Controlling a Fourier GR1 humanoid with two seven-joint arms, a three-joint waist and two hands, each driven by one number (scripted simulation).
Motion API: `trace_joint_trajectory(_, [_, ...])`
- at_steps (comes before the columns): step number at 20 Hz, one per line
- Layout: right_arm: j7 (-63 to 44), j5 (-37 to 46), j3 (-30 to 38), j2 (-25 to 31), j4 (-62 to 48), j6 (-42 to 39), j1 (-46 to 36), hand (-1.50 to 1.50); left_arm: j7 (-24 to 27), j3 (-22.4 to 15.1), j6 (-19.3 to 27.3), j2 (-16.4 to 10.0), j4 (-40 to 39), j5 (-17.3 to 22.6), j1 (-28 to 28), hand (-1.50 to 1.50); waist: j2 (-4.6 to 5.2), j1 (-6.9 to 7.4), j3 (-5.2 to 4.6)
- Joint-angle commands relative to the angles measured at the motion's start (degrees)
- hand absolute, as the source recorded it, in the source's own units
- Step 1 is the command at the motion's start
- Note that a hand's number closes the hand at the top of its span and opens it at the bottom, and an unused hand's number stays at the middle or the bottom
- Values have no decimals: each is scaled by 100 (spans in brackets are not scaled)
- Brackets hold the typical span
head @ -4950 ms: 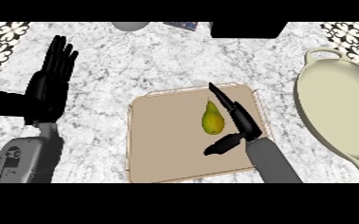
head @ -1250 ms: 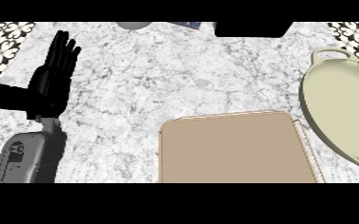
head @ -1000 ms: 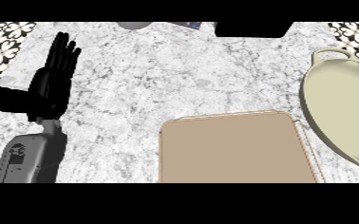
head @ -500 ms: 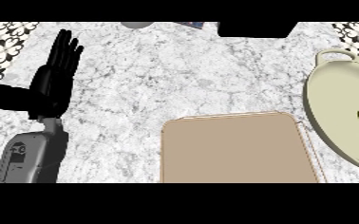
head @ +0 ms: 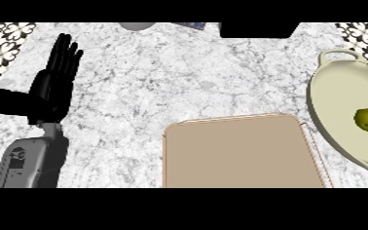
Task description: Pick the pear from the tray and place it in the pot
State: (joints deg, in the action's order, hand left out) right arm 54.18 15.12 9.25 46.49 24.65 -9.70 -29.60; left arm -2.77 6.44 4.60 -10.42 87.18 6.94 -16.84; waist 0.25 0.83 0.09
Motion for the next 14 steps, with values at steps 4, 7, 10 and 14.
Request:
trace_joint_trajectory(4, [-408,-844,691,205,-623,-1317,-333,-150,-52,13,-5,-9,-41,-4,-80,0,0,-29,-1])
trace_joint_trajectory(7, [-705,-1160,942,366,-768,-1712,-513,-150,25,-42,77,82,-28,-80,-64,0,-2,-25,-2])
trace_joint_trajectory(10, [-565,-1357,1202,695,-1136,-1940,-458,-150,-194,-49,84,11,320,-70,28,0,12,49,11])
trace_joint_trajectory(14, [-496,-1619,1482,889,-1355,-2143,-456,-150,-118,11,-19,19,133,46,-91,0,52,81,24])
